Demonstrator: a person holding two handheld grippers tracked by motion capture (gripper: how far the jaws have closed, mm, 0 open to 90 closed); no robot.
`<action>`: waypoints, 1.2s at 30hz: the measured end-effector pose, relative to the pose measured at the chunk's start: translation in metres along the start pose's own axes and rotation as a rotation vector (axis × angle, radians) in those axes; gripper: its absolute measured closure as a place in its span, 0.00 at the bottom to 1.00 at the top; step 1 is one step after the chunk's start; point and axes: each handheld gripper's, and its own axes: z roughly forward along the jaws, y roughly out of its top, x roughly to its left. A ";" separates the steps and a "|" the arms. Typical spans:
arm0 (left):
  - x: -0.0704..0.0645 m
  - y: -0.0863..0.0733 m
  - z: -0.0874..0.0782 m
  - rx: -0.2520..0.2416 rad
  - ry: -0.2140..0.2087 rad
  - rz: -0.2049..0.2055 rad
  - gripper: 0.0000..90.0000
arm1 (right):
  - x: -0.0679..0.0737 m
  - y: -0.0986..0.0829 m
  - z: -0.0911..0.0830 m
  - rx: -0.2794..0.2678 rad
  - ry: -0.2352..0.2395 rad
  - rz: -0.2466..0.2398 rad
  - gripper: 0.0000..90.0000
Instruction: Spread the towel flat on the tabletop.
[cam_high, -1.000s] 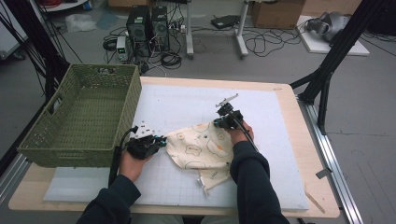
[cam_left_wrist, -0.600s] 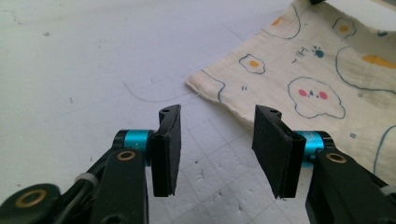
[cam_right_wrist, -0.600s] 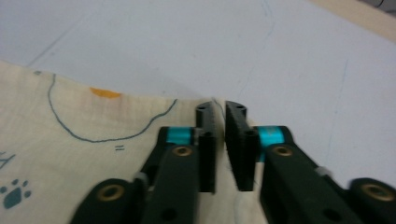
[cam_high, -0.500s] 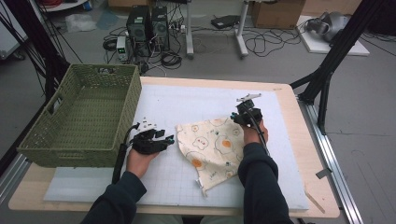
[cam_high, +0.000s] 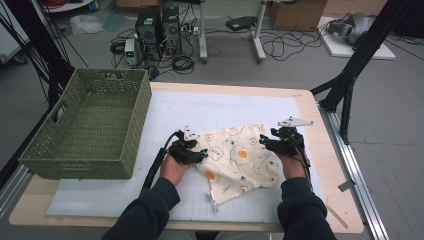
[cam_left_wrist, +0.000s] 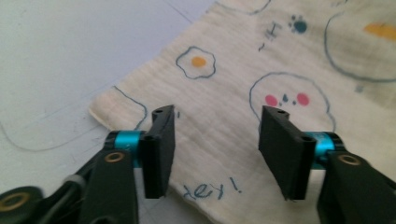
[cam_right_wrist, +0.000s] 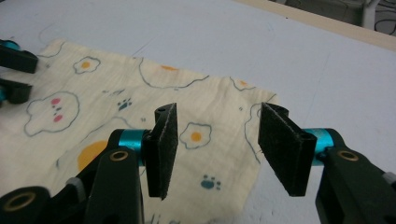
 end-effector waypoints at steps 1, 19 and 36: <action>0.000 0.001 -0.001 -0.004 -0.006 0.003 0.65 | 0.001 -0.002 -0.003 -0.002 -0.001 -0.006 0.52; 0.070 0.002 -0.006 -0.008 0.183 -0.124 0.98 | 0.016 -0.017 0.008 0.015 0.040 -0.029 0.53; 0.069 -0.003 -0.019 -0.076 0.162 -0.141 0.51 | 0.025 0.005 0.088 0.163 0.055 -0.111 0.58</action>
